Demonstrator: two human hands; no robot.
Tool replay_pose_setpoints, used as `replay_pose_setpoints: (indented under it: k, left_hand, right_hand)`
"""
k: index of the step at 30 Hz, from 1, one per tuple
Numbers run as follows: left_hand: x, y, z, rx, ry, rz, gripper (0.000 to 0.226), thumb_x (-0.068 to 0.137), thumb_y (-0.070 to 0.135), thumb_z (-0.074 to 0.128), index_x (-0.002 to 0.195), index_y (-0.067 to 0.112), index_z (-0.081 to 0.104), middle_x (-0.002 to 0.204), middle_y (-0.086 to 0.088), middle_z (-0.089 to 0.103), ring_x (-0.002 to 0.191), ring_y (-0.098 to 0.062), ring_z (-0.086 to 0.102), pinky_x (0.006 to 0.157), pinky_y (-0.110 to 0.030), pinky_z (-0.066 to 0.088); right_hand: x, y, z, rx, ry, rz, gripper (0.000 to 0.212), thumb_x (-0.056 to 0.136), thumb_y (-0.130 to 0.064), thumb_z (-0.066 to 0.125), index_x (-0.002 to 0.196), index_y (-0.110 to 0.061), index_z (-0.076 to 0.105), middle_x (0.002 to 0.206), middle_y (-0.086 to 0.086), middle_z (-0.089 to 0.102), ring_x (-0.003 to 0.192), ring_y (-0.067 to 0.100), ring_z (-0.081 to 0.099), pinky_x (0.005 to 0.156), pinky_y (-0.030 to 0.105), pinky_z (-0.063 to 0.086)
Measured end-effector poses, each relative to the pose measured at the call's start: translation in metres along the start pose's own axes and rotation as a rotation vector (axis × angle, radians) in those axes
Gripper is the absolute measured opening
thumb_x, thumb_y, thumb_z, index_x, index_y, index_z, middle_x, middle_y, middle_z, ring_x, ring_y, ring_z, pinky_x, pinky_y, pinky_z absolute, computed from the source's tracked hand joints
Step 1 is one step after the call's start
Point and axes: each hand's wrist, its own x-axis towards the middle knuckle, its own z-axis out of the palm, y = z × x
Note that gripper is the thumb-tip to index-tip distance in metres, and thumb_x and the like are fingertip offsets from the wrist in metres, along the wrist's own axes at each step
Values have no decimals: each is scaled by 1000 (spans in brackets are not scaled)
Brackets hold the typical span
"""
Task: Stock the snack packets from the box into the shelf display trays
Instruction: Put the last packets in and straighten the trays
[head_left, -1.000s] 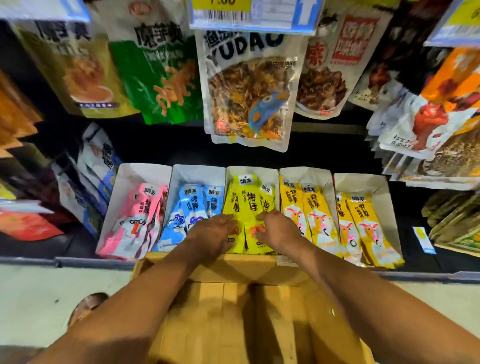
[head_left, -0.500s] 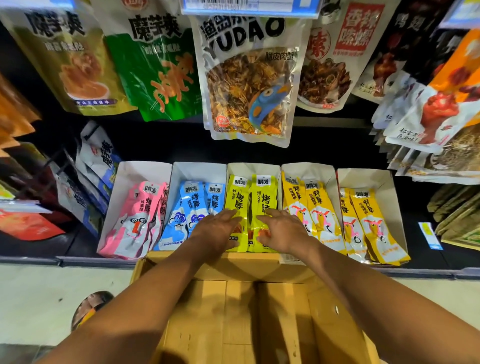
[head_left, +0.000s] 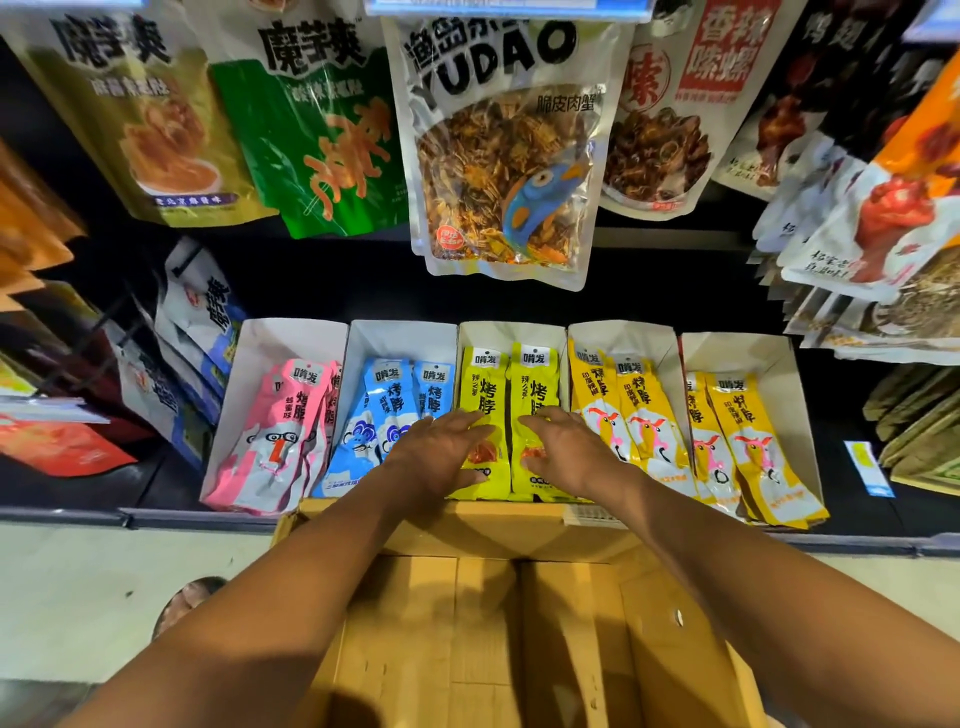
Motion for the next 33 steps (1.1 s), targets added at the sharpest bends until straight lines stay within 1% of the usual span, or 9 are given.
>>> replay_pose_setpoints:
  k: [5,9,12,15,18,22,27,31,33]
  left_hand:
    - [-21,-4,-20,59,-11,-39,71,102,53,51,162,31,21,172,2,12,158,-23,10,127,-48,16]
    - [-49,-29,-47,116,-31,-118,69,104,54,44,163,31,17,172,2,7,159,-22,2,128,-51,9]
    - [-70,-53,-65,217,-45,-150,69,105,57,37,163,29,13,173,0,4,159,-23,2,127,-54,6]
    - [-86,-76,-73,303,-72,-144,71,105,57,36,164,28,8,172,0,0,159,-23,0,127,-54,1]
    - [-94,-96,-62,320,-142,-149,75,105,56,40,164,28,4,172,1,-4,159,-22,-5,127,-55,0]
    - [-93,-111,-40,240,-211,-157,77,104,50,49,164,26,7,172,3,-2,159,-21,-4,127,-56,3]
    - [-83,-127,-17,181,-226,-106,81,100,53,53,164,29,9,172,4,0,159,-22,2,127,-54,6]
    - [-82,-138,-13,182,-253,-111,88,97,56,58,164,28,9,173,3,3,159,-21,6,127,-49,11]
    - [-83,-140,-12,182,-270,-116,86,97,56,58,164,29,10,172,3,5,159,-20,5,127,-49,11]
  right_hand:
    - [-7,-12,-14,-12,21,-7,67,95,-43,62,154,-27,34,161,6,27,146,33,27,117,41,31]
    - [-8,-38,-31,-32,63,-66,69,93,-46,63,154,-28,35,159,5,30,145,32,28,115,46,35]
    - [-5,-62,-38,-51,63,-97,70,92,-45,65,153,-32,34,159,3,29,145,32,28,114,49,35]
    - [2,-87,-36,-74,44,-137,70,93,-41,67,154,-30,35,161,4,28,146,33,28,117,45,31]
    - [12,-114,-25,-109,33,-174,69,93,-39,66,154,-29,36,161,3,29,146,29,29,117,43,33]
    - [30,-147,-4,-228,-36,-254,72,94,-38,64,156,-31,29,165,2,22,151,26,22,119,43,29]
    - [52,-171,19,-403,-123,-306,79,95,-43,61,159,-34,15,168,2,9,153,28,14,122,46,17]
    - [65,-169,32,-480,-180,-286,78,97,-52,54,159,-33,11,169,0,-2,154,27,9,122,54,12]
    - [66,-166,35,-490,-163,-249,76,97,-58,47,159,-32,12,168,1,-2,154,26,11,123,56,8]
